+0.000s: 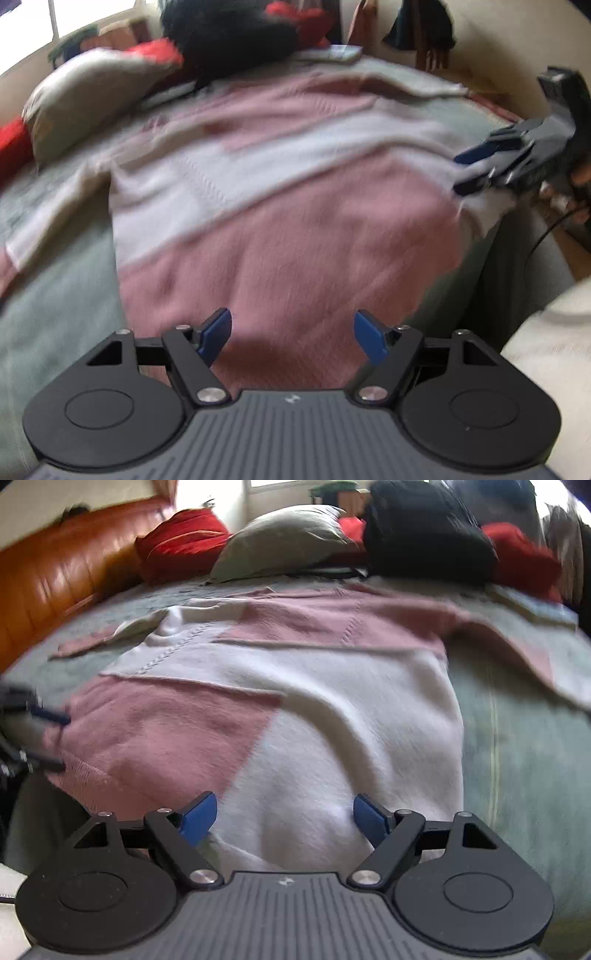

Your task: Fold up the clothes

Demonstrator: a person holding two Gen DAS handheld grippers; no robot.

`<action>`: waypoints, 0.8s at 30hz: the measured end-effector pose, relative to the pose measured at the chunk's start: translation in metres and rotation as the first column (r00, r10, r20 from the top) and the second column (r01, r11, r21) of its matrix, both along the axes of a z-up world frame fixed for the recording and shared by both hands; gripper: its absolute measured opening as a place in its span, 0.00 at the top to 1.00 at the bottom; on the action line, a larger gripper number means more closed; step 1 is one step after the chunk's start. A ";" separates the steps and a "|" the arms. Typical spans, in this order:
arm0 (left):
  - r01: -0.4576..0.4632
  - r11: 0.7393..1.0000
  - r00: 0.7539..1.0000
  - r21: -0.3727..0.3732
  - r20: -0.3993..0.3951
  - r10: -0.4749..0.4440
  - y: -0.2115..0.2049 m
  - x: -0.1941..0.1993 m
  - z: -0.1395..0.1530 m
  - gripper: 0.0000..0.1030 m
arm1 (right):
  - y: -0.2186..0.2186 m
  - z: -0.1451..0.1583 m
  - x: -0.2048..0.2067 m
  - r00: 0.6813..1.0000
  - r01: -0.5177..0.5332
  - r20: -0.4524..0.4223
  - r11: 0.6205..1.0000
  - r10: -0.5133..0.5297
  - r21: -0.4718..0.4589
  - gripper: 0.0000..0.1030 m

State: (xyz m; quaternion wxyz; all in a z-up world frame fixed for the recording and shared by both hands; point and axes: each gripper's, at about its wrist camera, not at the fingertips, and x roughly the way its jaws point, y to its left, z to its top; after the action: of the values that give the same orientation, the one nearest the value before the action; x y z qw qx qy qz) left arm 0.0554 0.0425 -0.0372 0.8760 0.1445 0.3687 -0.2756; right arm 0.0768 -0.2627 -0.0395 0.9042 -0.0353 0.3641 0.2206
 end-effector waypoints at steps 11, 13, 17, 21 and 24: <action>-0.124 0.992 0.992 -0.034 0.030 0.125 -0.005 0.027 -0.030 0.20 | 0.068 -0.032 0.027 0.986 0.142 0.097 0.987 -0.135 -0.069 0.09; -0.159 0.986 0.987 -0.054 0.024 0.160 0.006 0.009 -0.042 0.17 | 0.060 -0.036 0.003 0.985 0.151 0.094 0.987 -0.145 -0.058 0.04; -0.159 0.987 0.987 -0.001 0.021 0.159 0.003 -0.005 -0.034 0.17 | 0.050 -0.036 -0.017 0.987 0.155 0.055 0.987 -0.154 -0.030 0.01; -0.085 0.994 0.992 0.065 0.103 0.079 -0.021 0.009 -0.010 0.17 | 0.048 -0.012 0.000 0.982 0.169 0.085 0.986 -0.168 -0.009 0.01; -0.046 0.997 0.985 0.060 0.167 0.035 -0.043 0.028 0.003 0.16 | 0.046 -0.002 0.021 0.967 0.207 0.159 0.978 -0.200 -0.028 0.00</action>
State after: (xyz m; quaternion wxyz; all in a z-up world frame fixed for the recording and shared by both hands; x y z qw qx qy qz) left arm 0.0835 -0.0002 -0.0341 0.9040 0.1869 0.3059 -0.2328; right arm 0.0980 -0.2162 -0.0414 0.9466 -0.0347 0.2992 0.1152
